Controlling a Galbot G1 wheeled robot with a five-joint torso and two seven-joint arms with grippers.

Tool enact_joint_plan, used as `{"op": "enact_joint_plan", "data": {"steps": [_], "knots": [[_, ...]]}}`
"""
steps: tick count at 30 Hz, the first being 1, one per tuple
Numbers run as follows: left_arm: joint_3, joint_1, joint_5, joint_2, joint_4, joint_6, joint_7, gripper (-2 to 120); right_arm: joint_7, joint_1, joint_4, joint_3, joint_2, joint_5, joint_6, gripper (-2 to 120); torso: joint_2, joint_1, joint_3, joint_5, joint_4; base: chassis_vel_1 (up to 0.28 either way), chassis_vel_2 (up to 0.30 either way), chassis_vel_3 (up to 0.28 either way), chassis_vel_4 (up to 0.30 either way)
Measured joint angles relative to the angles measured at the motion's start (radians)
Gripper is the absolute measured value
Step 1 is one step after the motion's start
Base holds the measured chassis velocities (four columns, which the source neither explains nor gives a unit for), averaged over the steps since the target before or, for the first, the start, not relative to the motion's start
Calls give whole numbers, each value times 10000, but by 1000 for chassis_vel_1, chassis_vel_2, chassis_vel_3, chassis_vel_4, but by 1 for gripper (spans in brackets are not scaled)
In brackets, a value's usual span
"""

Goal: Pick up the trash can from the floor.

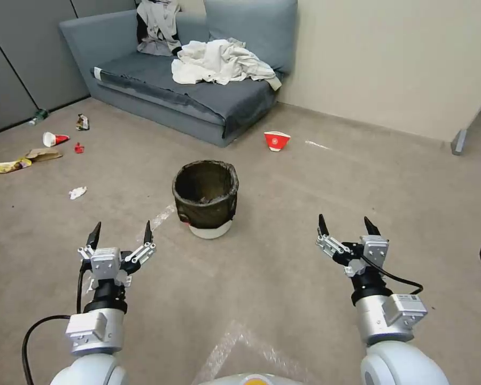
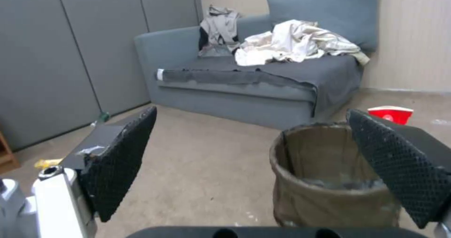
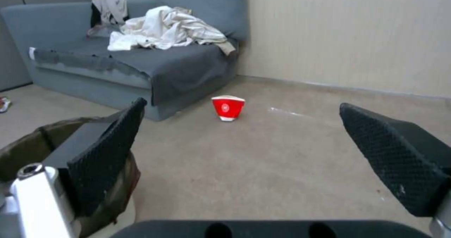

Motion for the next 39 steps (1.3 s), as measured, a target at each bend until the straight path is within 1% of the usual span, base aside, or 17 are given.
{"op": "enact_joint_plan", "data": {"steps": [7,10,26,30,36,38,39], "knots": [[-10,-14,-7,16,0,13,-11,100,-15,1,-22,-22,14,0,-2,100,0,0,0,5,0,-211,211,214,-228],[-14,-23,-11,25,12,20,-14,100,-17,1,-24,-31,17,1,-1,100,0,0,0,-2,0,-188,212,199,-189],[-21,-43,-13,31,76,27,-18,100,-28,12,-39,-34,16,0,1,100,0,-1,0,2,0,-176,190,192,-189],[-21,-56,-13,31,80,27,-18,100,-34,14,-41,-34,15,-1,4,100,0,0,-1,1,-1,-76,87,81,-79],[-21,-113,-35,34,170,48,-19,100,-45,40,-97,-41,12,-2,26,100,0,0,0,3,0,16,-22,-28,6],[-28,-186,-91,54,236,148,-19,100,-44,66,-121,-57,13,2,51,100,0,-1,-1,1,0,0,0,0,0],[-50,-308,-292,103,318,367,-6,100,-39,86,-141,-64,7,23,64,100,0,1,0,3,0,0,0,0,0]]}}
